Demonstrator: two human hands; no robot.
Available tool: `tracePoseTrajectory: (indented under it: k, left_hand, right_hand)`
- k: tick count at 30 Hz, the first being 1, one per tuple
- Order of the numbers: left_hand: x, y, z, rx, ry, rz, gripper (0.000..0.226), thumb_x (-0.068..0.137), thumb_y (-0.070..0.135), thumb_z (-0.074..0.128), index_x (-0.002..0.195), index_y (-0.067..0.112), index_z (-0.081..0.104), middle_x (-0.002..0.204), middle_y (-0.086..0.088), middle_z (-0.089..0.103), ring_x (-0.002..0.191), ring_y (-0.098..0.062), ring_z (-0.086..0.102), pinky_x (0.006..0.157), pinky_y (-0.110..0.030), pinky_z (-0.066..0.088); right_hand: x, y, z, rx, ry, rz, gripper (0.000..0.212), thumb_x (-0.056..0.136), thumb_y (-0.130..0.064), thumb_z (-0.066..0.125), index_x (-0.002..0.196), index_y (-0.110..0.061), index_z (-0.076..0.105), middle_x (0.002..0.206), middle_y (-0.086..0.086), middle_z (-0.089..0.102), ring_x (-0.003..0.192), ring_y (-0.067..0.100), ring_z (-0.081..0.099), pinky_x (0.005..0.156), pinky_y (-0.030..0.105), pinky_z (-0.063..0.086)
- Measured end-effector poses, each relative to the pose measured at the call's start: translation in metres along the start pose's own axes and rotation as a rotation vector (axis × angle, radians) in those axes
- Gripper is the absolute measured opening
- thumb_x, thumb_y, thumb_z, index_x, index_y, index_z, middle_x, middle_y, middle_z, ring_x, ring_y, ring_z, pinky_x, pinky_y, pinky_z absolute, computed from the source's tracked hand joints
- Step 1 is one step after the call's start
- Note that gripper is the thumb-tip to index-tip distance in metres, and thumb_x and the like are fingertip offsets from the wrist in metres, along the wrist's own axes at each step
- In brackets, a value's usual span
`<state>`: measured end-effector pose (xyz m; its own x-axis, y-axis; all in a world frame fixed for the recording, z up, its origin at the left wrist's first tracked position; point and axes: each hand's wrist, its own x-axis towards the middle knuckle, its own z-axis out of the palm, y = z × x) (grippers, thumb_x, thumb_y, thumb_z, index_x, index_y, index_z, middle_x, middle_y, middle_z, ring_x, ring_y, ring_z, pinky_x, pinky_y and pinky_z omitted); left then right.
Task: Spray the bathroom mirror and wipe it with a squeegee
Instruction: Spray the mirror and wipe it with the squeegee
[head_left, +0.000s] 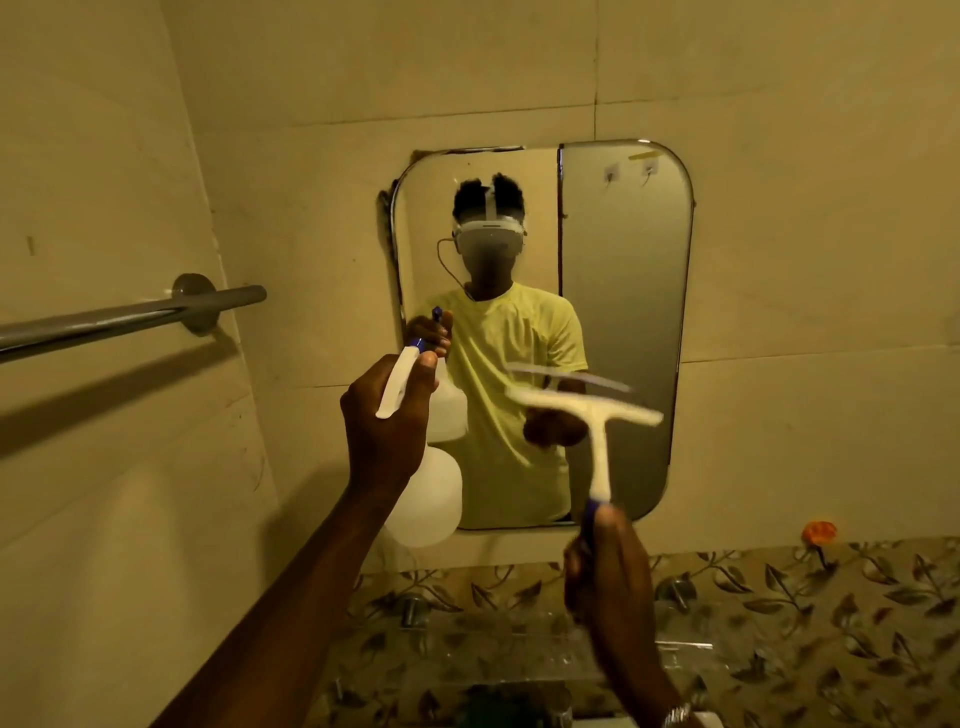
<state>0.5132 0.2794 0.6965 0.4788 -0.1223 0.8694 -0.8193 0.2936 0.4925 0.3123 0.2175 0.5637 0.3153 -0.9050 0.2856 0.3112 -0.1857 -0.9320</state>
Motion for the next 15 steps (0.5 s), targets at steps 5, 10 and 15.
tracePoseTrajectory:
  k: [5, 10, 15]
  left_hand:
    - [0.002, 0.004, -0.008, 0.023, 0.002, 0.017, 0.047, 0.094, 0.047, 0.058, 0.1, 0.004, 0.073, 0.087, -0.006, 0.075, 0.079, -0.01, 0.072, 0.071, -0.003, 0.051]
    - [0.007, 0.006, -0.018, 0.046, 0.027, 0.062, 0.034, 0.096, 0.034, 0.062, 0.096, 0.002, 0.073, 0.082, -0.006, 0.073, 0.081, -0.004, 0.069, 0.07, -0.003, 0.05]
    - [0.015, -0.002, -0.03, 0.053, 0.056, 0.059, 0.037, 0.098, 0.037, 0.06, 0.096, 0.002, 0.073, 0.081, -0.009, 0.073, 0.076, -0.013, 0.069, 0.071, -0.004, 0.05]
  right_hand:
    - [0.076, -0.123, 0.027, 0.198, 0.026, -0.214, 0.036, 0.111, -0.042, 0.036, 0.11, -0.013, 0.058, 0.064, -0.003, 0.05, 0.048, 0.011, 0.043, 0.043, 0.024, 0.038]
    - [0.115, -0.181, 0.082, 0.463, -0.008, -0.176, 0.04, 0.11, -0.043, 0.037, 0.116, -0.008, 0.053, 0.062, -0.003, 0.049, 0.046, 0.01, 0.042, 0.044, 0.025, 0.038]
    - [0.107, -0.169, 0.157, 0.437, -0.039, -0.114, 0.049, 0.108, -0.051, 0.035, 0.135, -0.013, 0.051, 0.079, 0.003, 0.055, 0.061, 0.013, 0.052, 0.05, 0.027, 0.044]
